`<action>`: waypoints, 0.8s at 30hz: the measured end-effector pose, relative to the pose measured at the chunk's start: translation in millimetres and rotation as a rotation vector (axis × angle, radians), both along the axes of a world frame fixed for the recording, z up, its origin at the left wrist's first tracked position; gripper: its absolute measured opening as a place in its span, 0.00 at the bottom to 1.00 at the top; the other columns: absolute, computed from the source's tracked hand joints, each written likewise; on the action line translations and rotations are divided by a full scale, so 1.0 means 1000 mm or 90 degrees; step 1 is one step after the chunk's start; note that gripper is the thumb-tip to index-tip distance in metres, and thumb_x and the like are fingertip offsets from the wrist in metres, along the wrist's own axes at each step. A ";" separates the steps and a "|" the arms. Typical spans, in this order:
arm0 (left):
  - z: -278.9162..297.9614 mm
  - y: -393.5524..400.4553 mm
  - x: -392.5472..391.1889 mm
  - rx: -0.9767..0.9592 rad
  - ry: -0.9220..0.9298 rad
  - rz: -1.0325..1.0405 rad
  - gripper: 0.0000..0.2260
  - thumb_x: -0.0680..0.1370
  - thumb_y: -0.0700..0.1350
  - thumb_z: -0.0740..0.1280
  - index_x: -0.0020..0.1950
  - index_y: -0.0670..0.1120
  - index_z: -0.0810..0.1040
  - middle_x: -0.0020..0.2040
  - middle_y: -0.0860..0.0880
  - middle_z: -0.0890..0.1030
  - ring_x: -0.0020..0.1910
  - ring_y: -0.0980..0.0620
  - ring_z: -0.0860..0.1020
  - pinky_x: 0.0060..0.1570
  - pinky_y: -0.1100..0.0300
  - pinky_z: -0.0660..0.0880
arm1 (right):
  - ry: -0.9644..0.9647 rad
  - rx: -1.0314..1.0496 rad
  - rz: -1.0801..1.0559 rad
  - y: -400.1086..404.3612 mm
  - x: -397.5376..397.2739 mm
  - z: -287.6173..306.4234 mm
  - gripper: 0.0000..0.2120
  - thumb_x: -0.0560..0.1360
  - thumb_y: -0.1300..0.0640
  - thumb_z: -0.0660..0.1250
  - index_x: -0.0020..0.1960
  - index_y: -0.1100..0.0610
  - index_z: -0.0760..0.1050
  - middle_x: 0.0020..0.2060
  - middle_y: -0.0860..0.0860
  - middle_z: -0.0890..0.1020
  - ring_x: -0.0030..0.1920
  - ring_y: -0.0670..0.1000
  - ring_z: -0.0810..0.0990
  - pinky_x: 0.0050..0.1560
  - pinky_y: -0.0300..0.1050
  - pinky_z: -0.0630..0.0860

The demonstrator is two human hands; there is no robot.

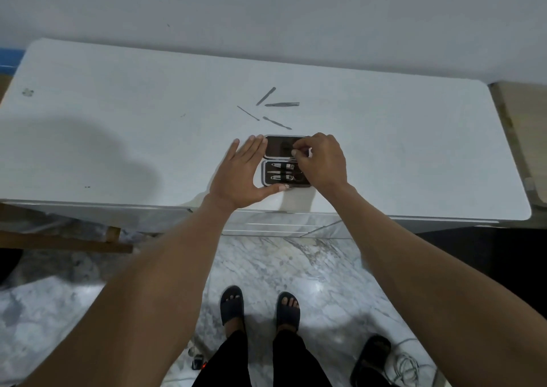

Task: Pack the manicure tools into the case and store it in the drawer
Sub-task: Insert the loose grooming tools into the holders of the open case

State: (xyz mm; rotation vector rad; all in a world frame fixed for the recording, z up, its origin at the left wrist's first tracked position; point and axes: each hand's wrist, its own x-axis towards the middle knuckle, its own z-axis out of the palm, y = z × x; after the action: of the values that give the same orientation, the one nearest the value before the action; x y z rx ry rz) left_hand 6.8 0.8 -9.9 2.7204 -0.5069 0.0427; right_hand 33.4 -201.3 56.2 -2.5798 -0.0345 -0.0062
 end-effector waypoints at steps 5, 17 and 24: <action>0.003 0.001 0.003 -0.007 0.004 0.001 0.50 0.74 0.76 0.58 0.83 0.41 0.58 0.83 0.45 0.61 0.83 0.49 0.56 0.83 0.44 0.51 | -0.006 0.026 -0.028 0.003 0.029 0.005 0.07 0.76 0.53 0.69 0.52 0.51 0.83 0.48 0.50 0.83 0.53 0.52 0.78 0.46 0.45 0.73; -0.001 0.001 0.005 -0.016 -0.023 0.000 0.49 0.75 0.75 0.60 0.82 0.40 0.60 0.83 0.45 0.61 0.84 0.49 0.56 0.81 0.41 0.55 | 0.012 0.046 -0.029 0.014 0.096 -0.008 0.09 0.77 0.52 0.68 0.55 0.51 0.83 0.51 0.49 0.83 0.55 0.51 0.77 0.49 0.45 0.73; 0.002 0.000 0.008 0.022 0.010 -0.001 0.50 0.75 0.77 0.59 0.83 0.40 0.59 0.84 0.45 0.59 0.84 0.50 0.54 0.81 0.41 0.53 | -0.001 0.045 0.010 0.036 0.133 -0.008 0.10 0.77 0.54 0.67 0.56 0.52 0.82 0.51 0.51 0.83 0.57 0.54 0.76 0.51 0.47 0.75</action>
State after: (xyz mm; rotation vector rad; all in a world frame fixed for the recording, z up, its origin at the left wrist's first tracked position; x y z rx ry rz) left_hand 14.6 1.0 -7.7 2.7523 -0.5095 0.0119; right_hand 166.5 -165.6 48.2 -2.5089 -0.0543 -0.0030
